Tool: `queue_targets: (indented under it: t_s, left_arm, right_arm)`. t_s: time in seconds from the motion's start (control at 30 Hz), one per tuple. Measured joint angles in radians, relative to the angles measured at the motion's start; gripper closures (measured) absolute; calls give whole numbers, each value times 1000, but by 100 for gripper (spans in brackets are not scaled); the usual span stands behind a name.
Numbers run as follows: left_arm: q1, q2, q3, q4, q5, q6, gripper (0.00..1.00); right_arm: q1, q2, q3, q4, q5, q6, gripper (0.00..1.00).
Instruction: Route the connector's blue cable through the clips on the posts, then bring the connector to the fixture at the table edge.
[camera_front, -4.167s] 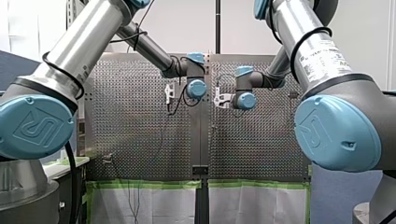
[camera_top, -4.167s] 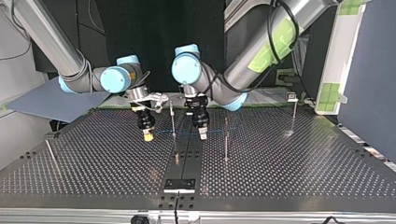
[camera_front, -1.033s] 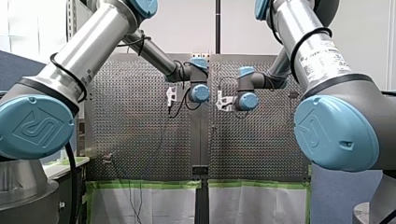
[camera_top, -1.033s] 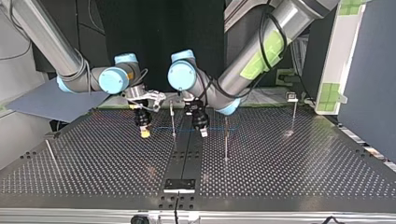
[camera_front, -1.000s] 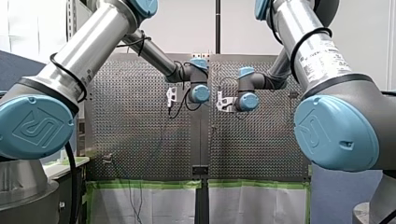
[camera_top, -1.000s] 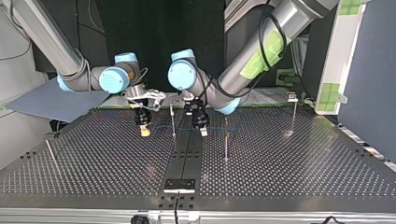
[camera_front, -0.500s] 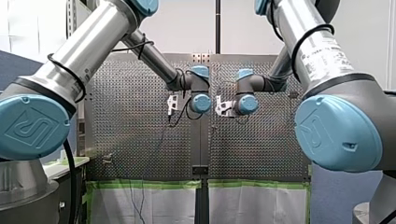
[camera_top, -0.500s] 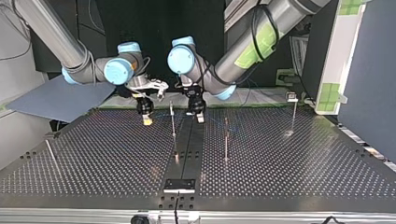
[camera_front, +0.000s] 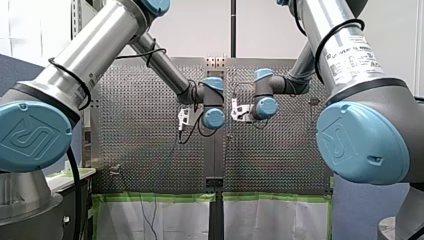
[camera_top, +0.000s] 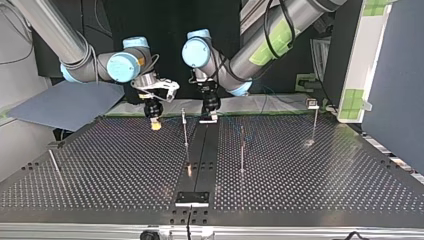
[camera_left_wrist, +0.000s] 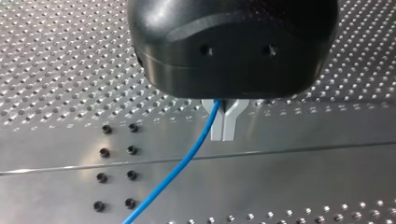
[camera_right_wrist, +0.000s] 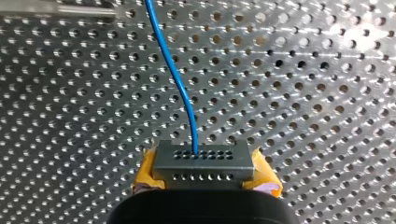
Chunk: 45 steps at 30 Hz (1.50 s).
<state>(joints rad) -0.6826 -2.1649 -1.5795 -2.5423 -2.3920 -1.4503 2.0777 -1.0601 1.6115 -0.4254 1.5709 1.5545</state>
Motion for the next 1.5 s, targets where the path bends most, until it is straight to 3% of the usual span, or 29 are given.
queue_targets:
  t_s: [0.47, 0.7, 0.87, 1.13, 1.5]
  left_arm:
    - [-18, -1, -77, 59, 24, -6, 100]
    - [-23, -6, -87, 67, 30, -9, 100]
    - [-25, -44, -87, 75, 39, -18, 100]
    - [-28, -77, -87, 92, 46, -27, 100]
    - [-29, -117, -82, 107, 74, -44, 100]
  right_arm:
    - [15, -2, 98, -47, 4, 6, 100]
    - [15, -1, 139, -71, 5, 11, 100]
    - [15, -1, 148, -72, 5, 9, 100]
    - [6, 2, 150, -54, 27, -8, 100]
    - [-12, 7, 164, -85, 48, -3, 100]
